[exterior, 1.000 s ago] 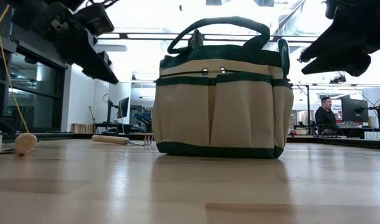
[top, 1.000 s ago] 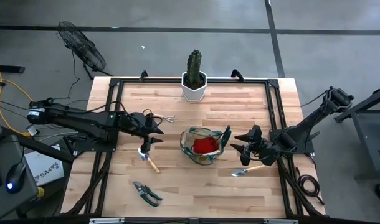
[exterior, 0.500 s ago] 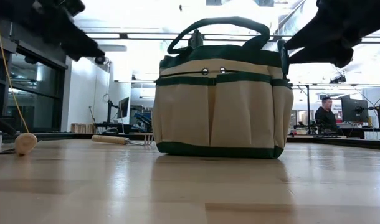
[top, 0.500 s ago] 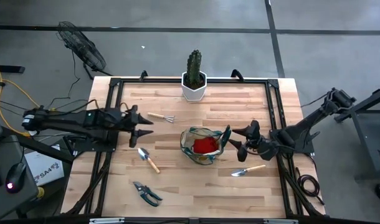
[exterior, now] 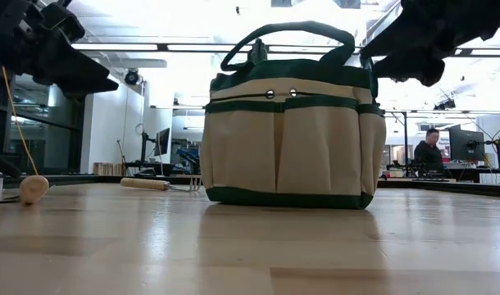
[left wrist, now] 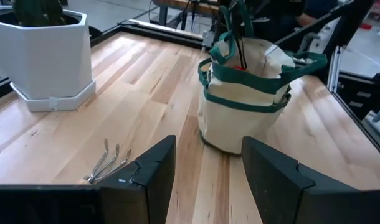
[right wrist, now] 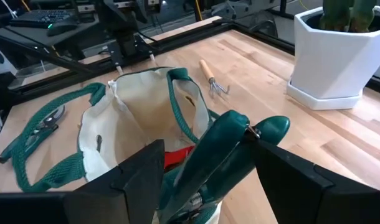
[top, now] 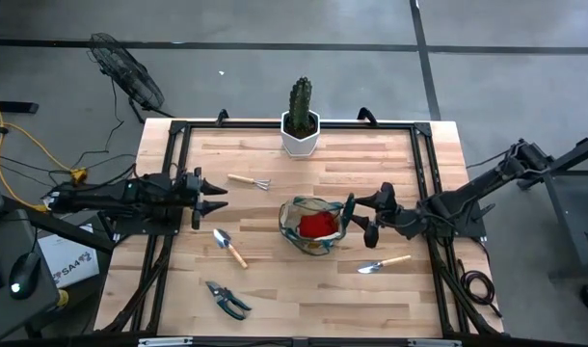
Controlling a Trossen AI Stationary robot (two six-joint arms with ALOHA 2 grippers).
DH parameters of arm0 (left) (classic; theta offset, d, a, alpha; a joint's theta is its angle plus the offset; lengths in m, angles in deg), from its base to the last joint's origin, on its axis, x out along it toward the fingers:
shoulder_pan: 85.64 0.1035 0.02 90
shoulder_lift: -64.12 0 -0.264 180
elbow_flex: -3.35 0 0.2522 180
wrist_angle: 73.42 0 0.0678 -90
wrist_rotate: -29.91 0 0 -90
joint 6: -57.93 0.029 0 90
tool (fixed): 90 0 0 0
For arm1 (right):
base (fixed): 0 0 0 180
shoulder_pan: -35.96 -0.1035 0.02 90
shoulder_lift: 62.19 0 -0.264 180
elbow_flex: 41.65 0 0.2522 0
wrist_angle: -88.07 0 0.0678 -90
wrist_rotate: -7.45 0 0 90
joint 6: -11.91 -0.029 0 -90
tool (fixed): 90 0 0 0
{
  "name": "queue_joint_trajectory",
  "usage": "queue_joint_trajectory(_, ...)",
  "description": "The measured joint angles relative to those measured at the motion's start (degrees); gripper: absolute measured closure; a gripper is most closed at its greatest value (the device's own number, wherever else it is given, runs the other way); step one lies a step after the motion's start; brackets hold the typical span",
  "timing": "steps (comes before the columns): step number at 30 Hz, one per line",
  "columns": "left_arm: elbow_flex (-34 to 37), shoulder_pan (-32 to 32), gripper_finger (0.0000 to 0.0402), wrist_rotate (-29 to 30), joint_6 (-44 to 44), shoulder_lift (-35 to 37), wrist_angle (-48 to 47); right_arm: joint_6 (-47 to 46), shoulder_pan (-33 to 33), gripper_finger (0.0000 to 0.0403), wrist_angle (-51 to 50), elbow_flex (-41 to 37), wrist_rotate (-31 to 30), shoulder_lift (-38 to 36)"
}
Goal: Pick & Place Garden tools in Gardening bag
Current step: Adjust the green shears in the brown gardening bag
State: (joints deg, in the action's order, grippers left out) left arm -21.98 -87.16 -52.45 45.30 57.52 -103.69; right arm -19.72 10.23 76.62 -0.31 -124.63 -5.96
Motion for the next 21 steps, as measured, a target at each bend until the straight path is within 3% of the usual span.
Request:
queue_joint_trajectory(6, 1.46, 0.0, 0.0222, -0.02, -0.41, 2.95, -0.27, 0.23, 2.41, 0.0183, 0.13, 0.0, 4.04, 0.0)
queue_joint_trajectory(21, 1.53, 0.0, 0.0222, -0.2, -1.19, 3.14, -0.58, 5.35, 3.03, 0.03, 4.08, 0.0, 5.21, 0.0)
